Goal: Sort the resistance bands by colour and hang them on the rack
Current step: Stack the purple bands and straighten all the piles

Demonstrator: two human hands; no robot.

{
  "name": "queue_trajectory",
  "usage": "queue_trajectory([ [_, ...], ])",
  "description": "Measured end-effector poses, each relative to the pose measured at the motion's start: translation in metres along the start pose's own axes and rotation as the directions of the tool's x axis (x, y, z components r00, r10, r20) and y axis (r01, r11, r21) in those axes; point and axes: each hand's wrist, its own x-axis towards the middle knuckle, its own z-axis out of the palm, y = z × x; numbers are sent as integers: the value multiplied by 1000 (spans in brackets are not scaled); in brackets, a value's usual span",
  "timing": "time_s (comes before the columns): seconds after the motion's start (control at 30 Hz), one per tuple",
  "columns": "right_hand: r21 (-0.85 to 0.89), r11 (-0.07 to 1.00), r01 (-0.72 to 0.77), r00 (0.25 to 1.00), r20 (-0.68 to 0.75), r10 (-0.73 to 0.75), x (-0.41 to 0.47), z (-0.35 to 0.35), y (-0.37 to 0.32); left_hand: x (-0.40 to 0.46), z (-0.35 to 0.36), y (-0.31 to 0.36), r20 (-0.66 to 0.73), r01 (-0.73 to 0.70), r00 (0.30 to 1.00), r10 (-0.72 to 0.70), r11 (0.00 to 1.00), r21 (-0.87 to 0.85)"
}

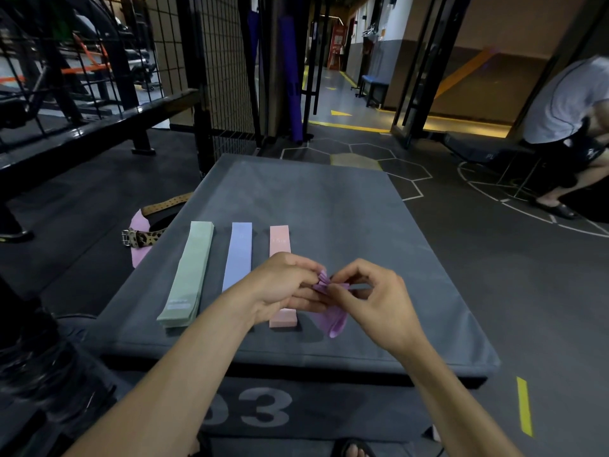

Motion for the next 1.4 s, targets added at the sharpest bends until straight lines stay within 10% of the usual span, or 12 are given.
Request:
queue_trajectory([
  [0.5,70,995,-69,998,10,68,3,8,4,-6,-2,2,-7,-8,1000,8,1000,9],
  [1.03,-309,878,365,931,106,-350,12,-6,16,-8,-7,9,-20,47,999,-51,989,-140],
  [1.3,9,999,41,998,-42,-41,37,-18,4,-2,-14,8,-197,-146,959,205,950,275],
  [1.4,205,976,-70,997,1,71,48,-23,0,3,-14,3,-35,-266,958,286,925,271],
])
